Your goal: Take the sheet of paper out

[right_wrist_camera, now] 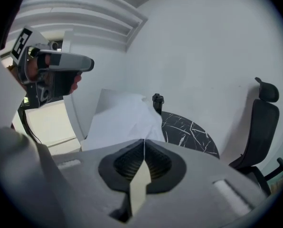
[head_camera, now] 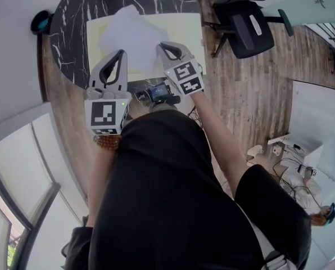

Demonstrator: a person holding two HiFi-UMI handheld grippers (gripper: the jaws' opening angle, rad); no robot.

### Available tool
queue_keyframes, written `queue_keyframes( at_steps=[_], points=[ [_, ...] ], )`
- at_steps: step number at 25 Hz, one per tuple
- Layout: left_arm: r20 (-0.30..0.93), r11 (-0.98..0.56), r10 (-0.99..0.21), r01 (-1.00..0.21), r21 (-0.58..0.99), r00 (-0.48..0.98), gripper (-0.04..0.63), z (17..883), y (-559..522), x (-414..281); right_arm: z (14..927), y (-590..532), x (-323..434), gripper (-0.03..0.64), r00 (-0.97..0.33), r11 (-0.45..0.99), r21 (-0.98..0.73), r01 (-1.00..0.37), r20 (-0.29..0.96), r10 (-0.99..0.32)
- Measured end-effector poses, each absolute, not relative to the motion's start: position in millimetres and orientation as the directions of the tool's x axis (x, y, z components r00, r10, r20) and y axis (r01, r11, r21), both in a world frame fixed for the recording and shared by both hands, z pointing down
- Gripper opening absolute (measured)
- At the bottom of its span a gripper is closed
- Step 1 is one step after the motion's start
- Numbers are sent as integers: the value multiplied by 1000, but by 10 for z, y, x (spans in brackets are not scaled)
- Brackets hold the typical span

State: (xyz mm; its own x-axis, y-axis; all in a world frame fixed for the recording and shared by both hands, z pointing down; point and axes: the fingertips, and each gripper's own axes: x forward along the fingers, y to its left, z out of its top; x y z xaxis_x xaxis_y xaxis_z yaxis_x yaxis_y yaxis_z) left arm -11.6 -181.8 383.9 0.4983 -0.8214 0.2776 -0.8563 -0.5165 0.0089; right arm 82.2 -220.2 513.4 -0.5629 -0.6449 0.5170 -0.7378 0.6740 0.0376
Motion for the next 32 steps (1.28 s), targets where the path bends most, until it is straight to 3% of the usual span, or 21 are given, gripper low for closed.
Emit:
queue_keyframes(
  at_steps=[9, 15, 25, 32],
  points=[
    [247, -505, -834, -863, 20, 493, -3, 3690, -1809, -60, 4404, -2224, 857, 0, -559, 615, 66, -786, 348, -752],
    [130, -491, -866, -869, -51, 482, -3, 3397, -1872, -222, 3838, -2211, 850, 0, -585, 600, 21, -800, 196, -787],
    [80, -465, -883, -885, -32, 462, -3, 3026, -1884, -200, 2983, -1992, 740, 0, -624, 622, 52, -781, -49, -780],
    [80, -451, -891, -892, -25, 448, -3, 2961, -1841, -242, 2665, -1787, 541, 0, -649, 644, 83, -761, -116, -752]
  ],
)
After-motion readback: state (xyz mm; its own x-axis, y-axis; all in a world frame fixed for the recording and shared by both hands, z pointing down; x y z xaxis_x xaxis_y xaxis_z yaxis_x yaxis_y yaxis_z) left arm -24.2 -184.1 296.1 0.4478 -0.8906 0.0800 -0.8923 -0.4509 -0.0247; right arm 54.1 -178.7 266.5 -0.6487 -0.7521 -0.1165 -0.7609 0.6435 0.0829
